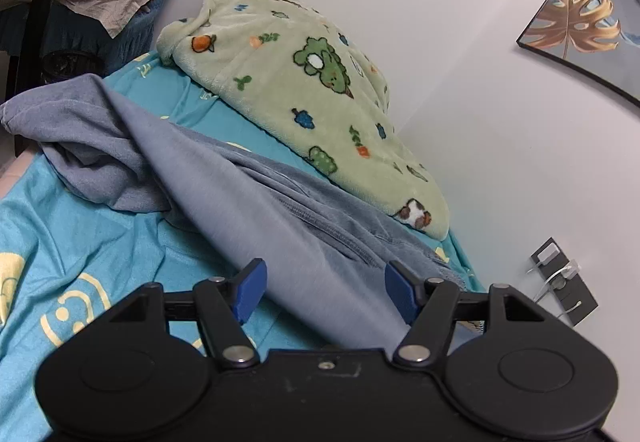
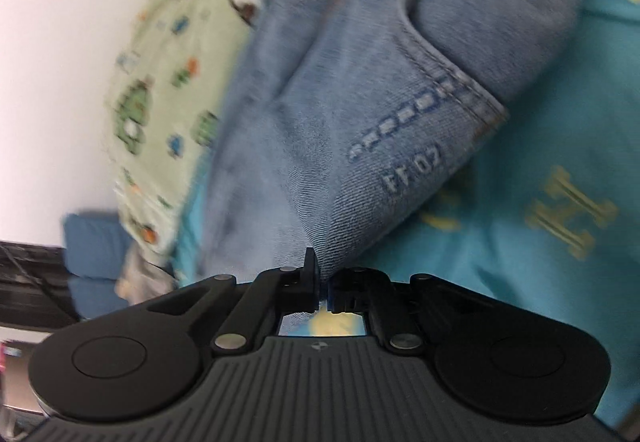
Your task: Fold clothes
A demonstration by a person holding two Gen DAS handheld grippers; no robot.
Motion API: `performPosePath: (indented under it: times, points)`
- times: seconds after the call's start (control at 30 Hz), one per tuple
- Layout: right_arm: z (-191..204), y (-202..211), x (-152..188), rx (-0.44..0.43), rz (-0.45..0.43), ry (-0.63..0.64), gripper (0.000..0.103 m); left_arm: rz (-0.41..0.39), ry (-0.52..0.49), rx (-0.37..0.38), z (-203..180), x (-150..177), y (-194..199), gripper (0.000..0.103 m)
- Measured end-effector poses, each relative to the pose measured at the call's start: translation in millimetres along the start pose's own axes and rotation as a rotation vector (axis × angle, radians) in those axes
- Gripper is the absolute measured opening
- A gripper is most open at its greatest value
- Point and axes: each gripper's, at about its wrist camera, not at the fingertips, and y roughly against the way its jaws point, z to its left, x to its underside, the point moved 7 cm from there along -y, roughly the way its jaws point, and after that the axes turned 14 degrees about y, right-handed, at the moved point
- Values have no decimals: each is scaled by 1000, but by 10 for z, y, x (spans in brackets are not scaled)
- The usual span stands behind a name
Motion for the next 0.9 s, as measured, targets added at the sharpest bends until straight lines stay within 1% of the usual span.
performPosePath:
  times: [0.13, 0.2, 0.27, 0.3, 0.33, 0.37, 0.4, 0.43, 0.5, 0.57, 0.6, 0.67, 0.73, 0.9]
  points:
    - [-155, -12, 165, 76, 40, -3, 4, -2, 12, 13, -15, -13, 36, 62]
    - [-232, -15, 248, 114, 59, -5, 8, 2, 22, 18, -9, -19, 34, 62]
    - [-295, -8, 315, 147, 76, -6, 17, 9, 38, 20, 16, -33, 26, 62]
    - [-281, 40, 295, 145, 70, -2, 19, 15, 48, 22, 34, -40, 28, 62]
    - [-263, 111, 274, 137, 58, 4, 26, 23, 59, 26, 49, -37, 32, 62]
    - [-246, 182, 254, 129, 47, 9, 35, 28, 69, 30, 61, -40, 39, 62]
    - [-231, 261, 224, 122, 32, 16, 41, 31, 78, 34, 70, -46, 45, 62]
    - [-225, 358, 170, 118, 8, 25, 46, 36, 85, 38, 75, -45, 53, 62]
    - [-221, 552, 57, 113, -41, 40, 51, 46, 99, 47, 84, -43, 68, 62]
    - [-320, 708, -72, 152, -109, 21, 67, 55, 114, 59, 79, -42, 73, 62]
    - [-403, 777, -131, 183, -143, -4, 70, 57, 118, 61, 78, -42, 70, 62]
    - [-597, 868, -215, 247, -190, -75, 70, 60, 124, 60, 83, -41, 66, 62]
    - [-755, 875, -263, 278, -212, -134, 70, 60, 127, 57, 93, -42, 63, 62]
    - [-973, 699, -485, 339, -224, -166, 70, 58, 146, 32, 164, -45, 31, 62]
